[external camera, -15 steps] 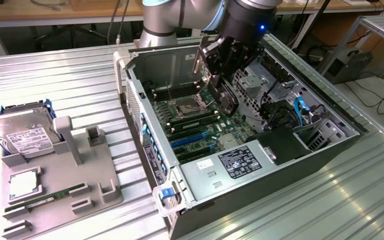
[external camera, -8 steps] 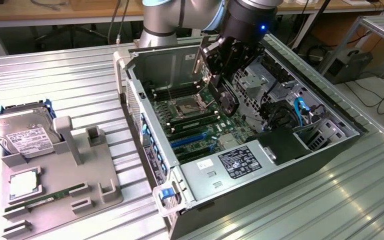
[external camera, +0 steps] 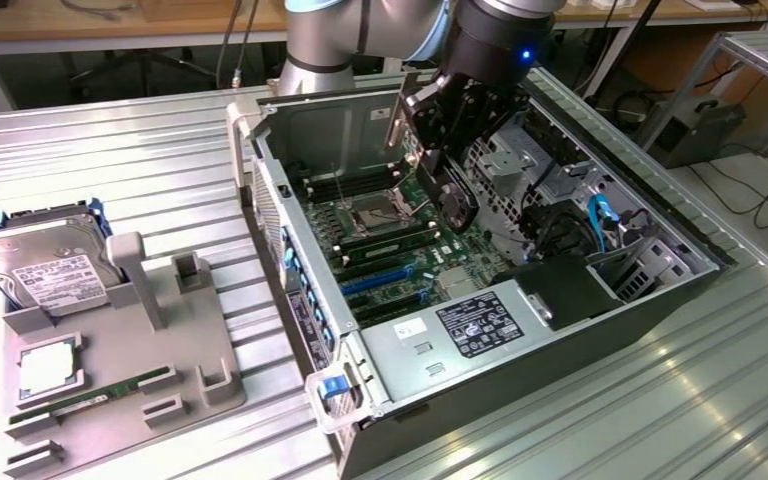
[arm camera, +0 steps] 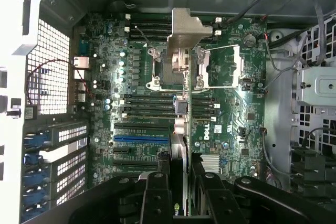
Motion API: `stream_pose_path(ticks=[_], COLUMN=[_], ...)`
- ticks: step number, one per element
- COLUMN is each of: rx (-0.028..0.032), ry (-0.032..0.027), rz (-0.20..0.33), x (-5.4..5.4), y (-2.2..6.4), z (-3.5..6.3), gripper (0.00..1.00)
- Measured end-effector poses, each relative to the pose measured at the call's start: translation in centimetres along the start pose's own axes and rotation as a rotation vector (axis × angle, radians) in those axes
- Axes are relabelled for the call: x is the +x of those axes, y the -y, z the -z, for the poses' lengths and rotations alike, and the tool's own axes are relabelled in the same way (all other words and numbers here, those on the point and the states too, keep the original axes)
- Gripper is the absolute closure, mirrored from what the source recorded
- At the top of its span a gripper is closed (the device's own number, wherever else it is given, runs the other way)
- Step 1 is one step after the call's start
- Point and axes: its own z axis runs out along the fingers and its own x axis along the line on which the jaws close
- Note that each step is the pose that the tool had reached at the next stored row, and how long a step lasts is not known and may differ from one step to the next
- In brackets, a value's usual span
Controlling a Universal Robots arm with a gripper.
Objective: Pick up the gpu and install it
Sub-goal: 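Insert the gpu into the slot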
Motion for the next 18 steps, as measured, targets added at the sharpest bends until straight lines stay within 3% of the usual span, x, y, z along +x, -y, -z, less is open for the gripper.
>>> stream_pose_path(ticks=[3, 7, 15, 18], rx=[0.0001, 0.0012, 0.0036, 0.005], ry=[-0.0013, -0.0081, -0.0252, -0.0348], rz=[0.015, 0.098, 0.297, 0.409], x=[0.0, 0.0, 0.0, 0.0], y=[0.0, 0.0, 0.01, 0.02], z=[-0.01, -0.01, -0.1, -0.23], gripper=[0.74, 0.74, 0.74, 0.74])
